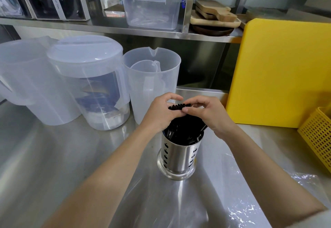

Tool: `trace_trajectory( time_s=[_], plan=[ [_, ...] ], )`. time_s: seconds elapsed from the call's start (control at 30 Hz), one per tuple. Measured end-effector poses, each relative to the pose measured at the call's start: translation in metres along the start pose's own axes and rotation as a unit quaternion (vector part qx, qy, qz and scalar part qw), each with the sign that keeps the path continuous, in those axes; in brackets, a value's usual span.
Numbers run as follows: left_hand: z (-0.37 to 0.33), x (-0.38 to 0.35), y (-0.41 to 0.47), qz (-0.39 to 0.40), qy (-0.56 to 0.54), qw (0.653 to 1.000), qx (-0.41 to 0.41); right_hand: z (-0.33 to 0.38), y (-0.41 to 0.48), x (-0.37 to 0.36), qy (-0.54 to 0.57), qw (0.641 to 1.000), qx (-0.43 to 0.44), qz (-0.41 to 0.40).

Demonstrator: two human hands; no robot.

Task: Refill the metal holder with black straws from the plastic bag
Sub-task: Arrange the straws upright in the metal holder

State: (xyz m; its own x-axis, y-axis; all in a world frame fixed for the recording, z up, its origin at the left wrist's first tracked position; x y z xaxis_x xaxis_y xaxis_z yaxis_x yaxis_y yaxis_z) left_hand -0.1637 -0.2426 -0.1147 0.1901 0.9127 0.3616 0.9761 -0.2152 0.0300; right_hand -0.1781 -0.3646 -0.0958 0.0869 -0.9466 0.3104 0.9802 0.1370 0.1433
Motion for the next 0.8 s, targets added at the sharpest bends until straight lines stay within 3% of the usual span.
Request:
trace_trajectory(
  time_s=[0.8],
  plan=[
    [0.004,0.015,-0.011,-0.084,-0.003,0.996,-0.037,-0.005,-0.001,0.003,-0.014,1.0,-0.005,-0.024]
  ],
)
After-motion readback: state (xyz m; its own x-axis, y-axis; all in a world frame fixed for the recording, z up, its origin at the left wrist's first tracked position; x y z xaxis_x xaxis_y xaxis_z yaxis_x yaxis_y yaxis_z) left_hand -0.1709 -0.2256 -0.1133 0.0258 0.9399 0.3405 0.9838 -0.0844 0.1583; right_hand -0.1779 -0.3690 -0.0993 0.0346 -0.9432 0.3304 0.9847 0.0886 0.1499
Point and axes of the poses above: each hand's wrist, its own y-axis towards the middle knuckle, its own x-axis out of the back of the hand, z = x × y, the point moved 8 cm from there along y, towards the middle knuckle, and after that the axes turned 3 degrees about y, right-handed, at the moved point
